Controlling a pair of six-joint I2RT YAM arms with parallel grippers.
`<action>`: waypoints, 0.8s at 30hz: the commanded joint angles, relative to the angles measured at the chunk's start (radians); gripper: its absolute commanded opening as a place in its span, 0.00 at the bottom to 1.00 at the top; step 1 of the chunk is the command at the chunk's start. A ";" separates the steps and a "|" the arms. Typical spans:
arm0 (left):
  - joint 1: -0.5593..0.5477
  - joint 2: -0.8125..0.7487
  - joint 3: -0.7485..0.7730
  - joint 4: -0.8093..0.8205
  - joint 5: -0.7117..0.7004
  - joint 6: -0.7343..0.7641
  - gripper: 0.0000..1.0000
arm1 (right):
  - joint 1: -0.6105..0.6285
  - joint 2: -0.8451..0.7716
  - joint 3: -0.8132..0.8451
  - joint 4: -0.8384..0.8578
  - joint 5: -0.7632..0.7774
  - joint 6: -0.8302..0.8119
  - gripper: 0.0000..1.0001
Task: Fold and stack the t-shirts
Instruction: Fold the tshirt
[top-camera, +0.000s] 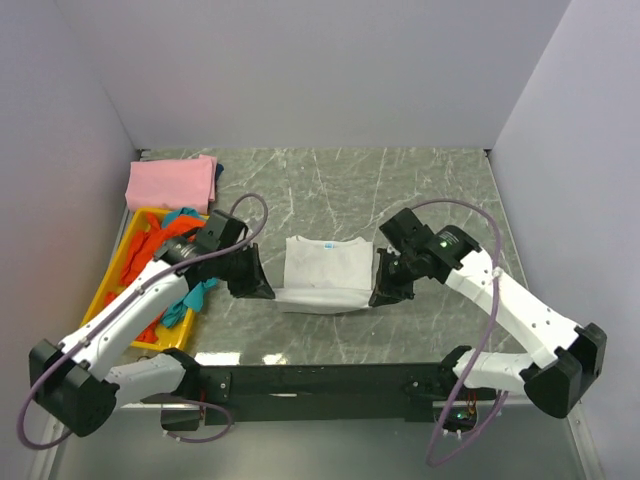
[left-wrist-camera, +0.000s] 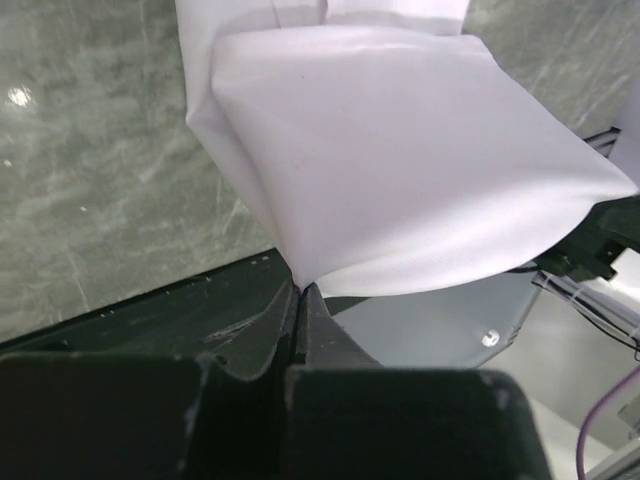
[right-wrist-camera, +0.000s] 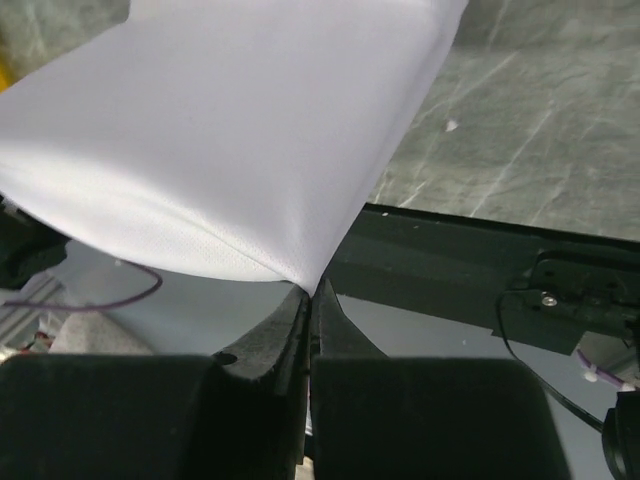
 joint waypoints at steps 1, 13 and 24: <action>0.023 0.062 0.054 0.037 -0.026 0.076 0.01 | -0.030 0.044 0.049 -0.031 0.080 -0.018 0.00; 0.144 0.352 0.198 0.130 0.062 0.220 0.00 | -0.178 0.281 0.185 0.054 0.107 -0.178 0.00; 0.217 0.646 0.377 0.166 0.134 0.298 0.00 | -0.234 0.565 0.348 0.113 0.130 -0.245 0.00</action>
